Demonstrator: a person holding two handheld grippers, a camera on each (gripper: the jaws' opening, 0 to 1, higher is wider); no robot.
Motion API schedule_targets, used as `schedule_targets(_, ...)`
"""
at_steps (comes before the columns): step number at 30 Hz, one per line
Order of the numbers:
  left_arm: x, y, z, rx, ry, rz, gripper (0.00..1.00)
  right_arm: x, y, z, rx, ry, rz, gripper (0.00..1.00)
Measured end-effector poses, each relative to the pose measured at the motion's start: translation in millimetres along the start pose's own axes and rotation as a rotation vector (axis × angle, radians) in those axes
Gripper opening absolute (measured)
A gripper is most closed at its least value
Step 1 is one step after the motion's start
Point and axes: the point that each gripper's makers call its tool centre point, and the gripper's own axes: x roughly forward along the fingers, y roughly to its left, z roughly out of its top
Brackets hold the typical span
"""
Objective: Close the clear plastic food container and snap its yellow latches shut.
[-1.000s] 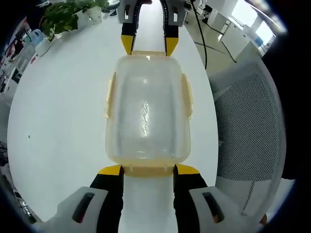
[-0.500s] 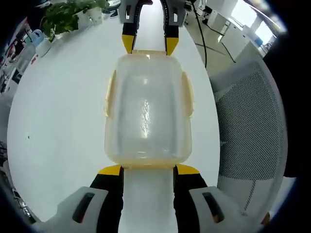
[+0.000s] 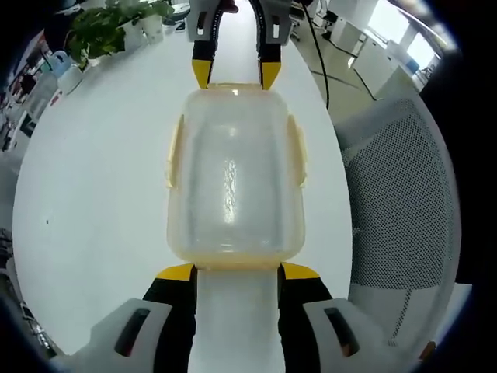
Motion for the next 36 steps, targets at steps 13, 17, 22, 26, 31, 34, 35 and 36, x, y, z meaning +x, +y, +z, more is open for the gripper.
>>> schedule_targets(13,-2.8,2.4,0.5,-0.014,0.0,0.007,0.44,-7.8,-2.5,-2.9,0.047,-0.01,-0.012,0.39)
schedule_targets(17,-3.9,2.1,-1.4,-0.043,0.008,0.009,0.43,-11.7,-3.2,-4.7,0.074,-0.015,-0.02,0.39)
schedule_targets(22,-9.0,4.7,0.1,-0.1,-0.012,0.009,0.43,-13.6,-2.0,-5.6,0.148,-0.034,-0.008,0.39)
schedule_targets(26,-10.3,4.4,1.3,-0.149,-0.029,0.004,0.43,-14.6,-1.3,-3.0,0.186,-0.044,-0.005,0.39)
schedule_targets(31,-9.2,-0.1,1.6,-0.227,-0.043,-0.015,0.43,-15.4,-2.4,-1.5,0.227,-0.048,-0.006,0.38)
schedule_targets(34,-9.0,-0.7,0.0,-0.27,-0.042,-0.009,0.44,-16.1,-3.6,-1.0,0.272,-0.054,-0.007,0.38)
schedule_targets(35,-9.2,-0.3,-0.4,-0.289,-0.043,-0.005,0.44,-16.3,-3.6,-0.4,0.307,-0.06,-0.008,0.38)
schedule_targets(36,-9.8,-0.1,-0.3,-0.327,-0.048,-0.006,0.44,-16.4,-3.5,0.5,0.359,-0.069,-0.002,0.37)
